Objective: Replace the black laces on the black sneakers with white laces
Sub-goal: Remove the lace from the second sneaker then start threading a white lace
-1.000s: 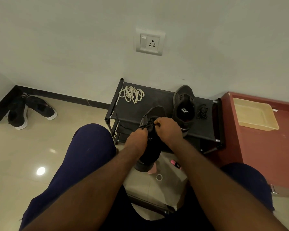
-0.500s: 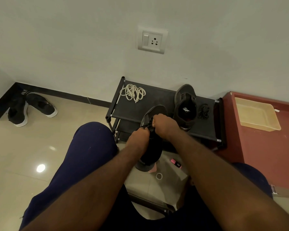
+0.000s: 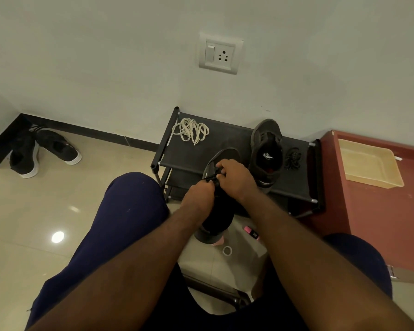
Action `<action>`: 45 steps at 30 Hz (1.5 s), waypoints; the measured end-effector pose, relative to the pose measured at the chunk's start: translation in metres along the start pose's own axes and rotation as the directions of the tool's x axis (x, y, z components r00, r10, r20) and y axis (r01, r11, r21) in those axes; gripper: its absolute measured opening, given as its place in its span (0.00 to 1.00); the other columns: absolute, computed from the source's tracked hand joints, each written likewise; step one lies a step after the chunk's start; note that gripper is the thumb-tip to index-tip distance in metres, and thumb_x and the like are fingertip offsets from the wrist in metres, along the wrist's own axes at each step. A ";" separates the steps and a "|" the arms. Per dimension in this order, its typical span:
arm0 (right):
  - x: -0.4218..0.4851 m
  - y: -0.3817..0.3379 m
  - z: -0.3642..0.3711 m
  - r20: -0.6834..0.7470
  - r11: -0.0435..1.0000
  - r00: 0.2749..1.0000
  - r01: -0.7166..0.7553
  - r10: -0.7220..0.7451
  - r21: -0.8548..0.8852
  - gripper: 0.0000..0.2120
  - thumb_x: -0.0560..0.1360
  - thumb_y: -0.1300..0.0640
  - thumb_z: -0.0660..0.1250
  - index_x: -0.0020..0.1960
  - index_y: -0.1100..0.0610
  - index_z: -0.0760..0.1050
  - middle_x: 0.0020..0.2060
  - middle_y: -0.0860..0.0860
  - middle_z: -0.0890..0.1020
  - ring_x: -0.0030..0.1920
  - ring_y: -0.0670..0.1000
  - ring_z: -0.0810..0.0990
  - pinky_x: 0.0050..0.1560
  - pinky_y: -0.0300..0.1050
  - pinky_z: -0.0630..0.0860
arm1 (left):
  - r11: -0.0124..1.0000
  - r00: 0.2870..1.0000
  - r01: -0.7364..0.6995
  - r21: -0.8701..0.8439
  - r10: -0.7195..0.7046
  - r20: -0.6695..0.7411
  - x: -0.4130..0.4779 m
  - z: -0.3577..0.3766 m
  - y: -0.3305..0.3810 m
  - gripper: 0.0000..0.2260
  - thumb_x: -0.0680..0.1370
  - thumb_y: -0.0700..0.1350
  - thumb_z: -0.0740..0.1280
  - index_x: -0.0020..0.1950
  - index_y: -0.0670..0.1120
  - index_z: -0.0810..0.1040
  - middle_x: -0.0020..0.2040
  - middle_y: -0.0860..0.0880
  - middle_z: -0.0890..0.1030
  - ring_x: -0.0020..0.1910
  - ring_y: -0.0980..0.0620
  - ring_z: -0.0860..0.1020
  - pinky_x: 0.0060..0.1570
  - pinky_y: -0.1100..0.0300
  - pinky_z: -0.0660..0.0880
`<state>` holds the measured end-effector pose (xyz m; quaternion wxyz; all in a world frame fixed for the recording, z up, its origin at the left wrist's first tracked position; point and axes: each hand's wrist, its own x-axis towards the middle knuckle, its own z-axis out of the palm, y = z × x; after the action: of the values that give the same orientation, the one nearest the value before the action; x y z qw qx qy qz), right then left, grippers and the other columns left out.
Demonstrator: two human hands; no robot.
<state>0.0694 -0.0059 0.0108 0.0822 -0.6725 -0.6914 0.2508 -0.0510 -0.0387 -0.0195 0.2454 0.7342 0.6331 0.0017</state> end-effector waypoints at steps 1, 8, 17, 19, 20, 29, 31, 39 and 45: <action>0.002 -0.002 -0.001 0.036 0.998 0.999 0.009 -0.007 -0.065 0.13 0.78 0.57 0.65 0.63 0.53 0.76 0.57 0.53 0.79 0.57 0.57 0.79 0.58 0.53 0.76 | 1.000 1.000 0.004 -0.002 -0.004 0.008 0.000 0.001 0.000 0.12 0.82 0.42 0.57 0.62 0.42 0.74 0.57 0.42 0.78 0.54 0.41 0.78 0.53 0.49 0.76; 0.010 -0.017 -0.008 0.141 0.948 0.988 -0.010 0.057 -0.317 0.09 0.80 0.58 0.65 0.57 0.61 0.76 0.56 0.59 0.81 0.56 0.61 0.80 0.51 0.50 0.75 | 1.000 1.000 -0.001 -0.030 0.001 0.022 0.000 0.003 -0.001 0.13 0.80 0.40 0.59 0.63 0.43 0.75 0.60 0.42 0.78 0.55 0.40 0.79 0.56 0.47 0.77; 0.004 -0.003 -0.013 -0.114 0.982 0.989 -0.113 0.097 -0.152 0.08 0.79 0.57 0.62 0.57 0.58 0.76 0.57 0.57 0.76 0.55 0.62 0.80 0.49 0.53 0.73 | 1.000 1.000 -0.001 -0.020 0.000 -0.018 -0.001 0.001 0.001 0.12 0.81 0.40 0.57 0.62 0.41 0.74 0.58 0.41 0.77 0.54 0.39 0.78 0.53 0.47 0.76; 0.006 0.011 -0.011 -0.263 0.935 0.906 -0.279 0.332 0.218 0.08 0.80 0.57 0.63 0.55 0.60 0.77 0.57 0.58 0.79 0.55 0.61 0.80 0.51 0.49 0.73 | 1.000 0.999 -0.012 0.007 0.012 -0.039 -0.001 -0.001 0.000 0.11 0.81 0.41 0.58 0.62 0.42 0.74 0.57 0.41 0.77 0.53 0.40 0.78 0.53 0.47 0.76; 0.005 0.014 -0.009 -0.256 0.876 0.872 -0.310 0.416 0.369 0.08 0.81 0.57 0.62 0.53 0.60 0.77 0.55 0.58 0.81 0.54 0.61 0.80 0.52 0.48 0.74 | 1.000 0.999 -0.013 0.011 0.013 -0.041 -0.001 0.000 0.001 0.11 0.81 0.40 0.58 0.62 0.42 0.74 0.57 0.41 0.77 0.53 0.40 0.78 0.53 0.48 0.76; -0.013 0.014 -0.001 -0.475 0.987 0.878 0.119 -0.055 0.106 0.13 0.76 0.60 0.66 0.61 0.56 0.76 0.59 0.52 0.78 0.57 0.52 0.76 0.58 0.50 0.75 | 1.000 0.999 -0.019 -0.017 0.018 -0.035 -0.005 0.000 0.001 0.11 0.81 0.41 0.58 0.61 0.42 0.75 0.57 0.42 0.77 0.53 0.40 0.79 0.53 0.48 0.77; -0.006 0.013 -0.001 -0.214 0.965 0.946 0.211 -0.242 -0.159 0.17 0.77 0.59 0.64 0.66 0.55 0.75 0.66 0.53 0.75 0.66 0.56 0.70 0.63 0.55 0.71 | 1.000 0.999 -0.017 -0.023 0.016 -0.037 -0.005 -0.001 0.002 0.11 0.82 0.41 0.57 0.61 0.42 0.75 0.58 0.42 0.77 0.52 0.40 0.79 0.52 0.48 0.76; 0.004 -0.004 -0.004 0.073 0.825 0.984 0.177 -0.164 -0.537 0.11 0.80 0.60 0.59 0.61 0.58 0.74 0.61 0.57 0.76 0.63 0.59 0.72 0.59 0.53 0.70 | 0.999 1.000 -0.003 -0.035 0.004 0.010 -0.004 -0.001 0.002 0.12 0.81 0.40 0.59 0.63 0.41 0.74 0.59 0.41 0.76 0.54 0.40 0.78 0.54 0.48 0.76; 0.005 -0.002 -0.008 -0.086 0.825 0.968 0.151 -0.235 -0.545 0.08 0.79 0.54 0.60 0.54 0.54 0.77 0.53 0.53 0.80 0.56 0.56 0.76 0.57 0.53 0.68 | 1.000 1.000 -0.012 -0.027 0.011 -0.004 -0.004 -0.001 0.001 0.12 0.81 0.41 0.58 0.62 0.42 0.74 0.58 0.41 0.77 0.53 0.41 0.78 0.54 0.47 0.77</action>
<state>0.0706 0.0010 0.0180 -0.0315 -0.6120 -0.7902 -0.0122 -0.0512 -0.0422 -0.0169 0.2540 0.7344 0.6293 0.0133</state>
